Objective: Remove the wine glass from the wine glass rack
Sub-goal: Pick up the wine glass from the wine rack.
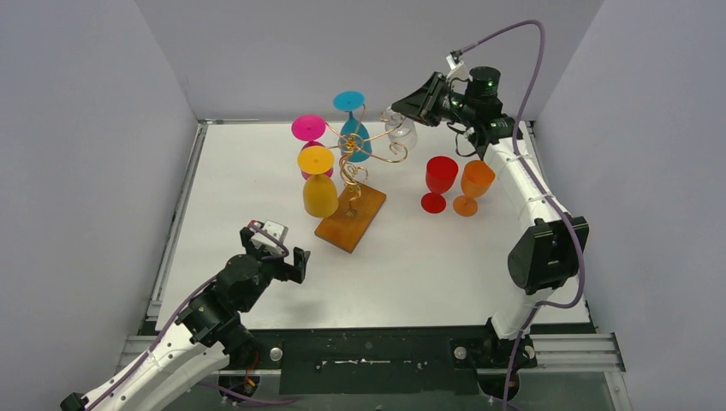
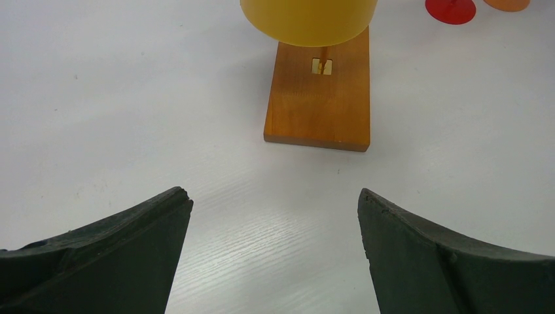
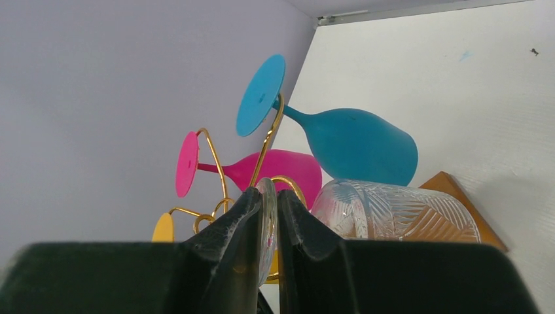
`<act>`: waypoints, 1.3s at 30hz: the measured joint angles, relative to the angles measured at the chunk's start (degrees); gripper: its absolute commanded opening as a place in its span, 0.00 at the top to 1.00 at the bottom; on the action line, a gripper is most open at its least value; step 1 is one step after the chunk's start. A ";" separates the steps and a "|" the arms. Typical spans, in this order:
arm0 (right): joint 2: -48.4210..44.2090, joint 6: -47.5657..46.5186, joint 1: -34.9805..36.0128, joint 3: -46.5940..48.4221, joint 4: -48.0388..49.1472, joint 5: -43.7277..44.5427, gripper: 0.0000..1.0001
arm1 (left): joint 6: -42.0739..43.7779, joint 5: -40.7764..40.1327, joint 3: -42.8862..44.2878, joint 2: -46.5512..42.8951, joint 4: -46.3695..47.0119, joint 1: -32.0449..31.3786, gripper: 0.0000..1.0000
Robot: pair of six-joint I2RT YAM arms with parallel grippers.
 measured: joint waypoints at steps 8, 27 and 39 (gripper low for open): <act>0.00 1.31 0.00 -0.50 2.73 -2.97 1.00 | 0.00 0.02 0.00 0.02 0.00 0.00 0.03; -0.02 -1.40 3.10 0.39 0.66 -5.29 1.00 | 0.42 0.46 0.00 0.02 0.00 0.00 0.03; 0.35 -3.17 4.31 2.82 -2.36 -2.21 1.00 | 0.44 0.66 0.00 0.02 0.00 0.00 0.03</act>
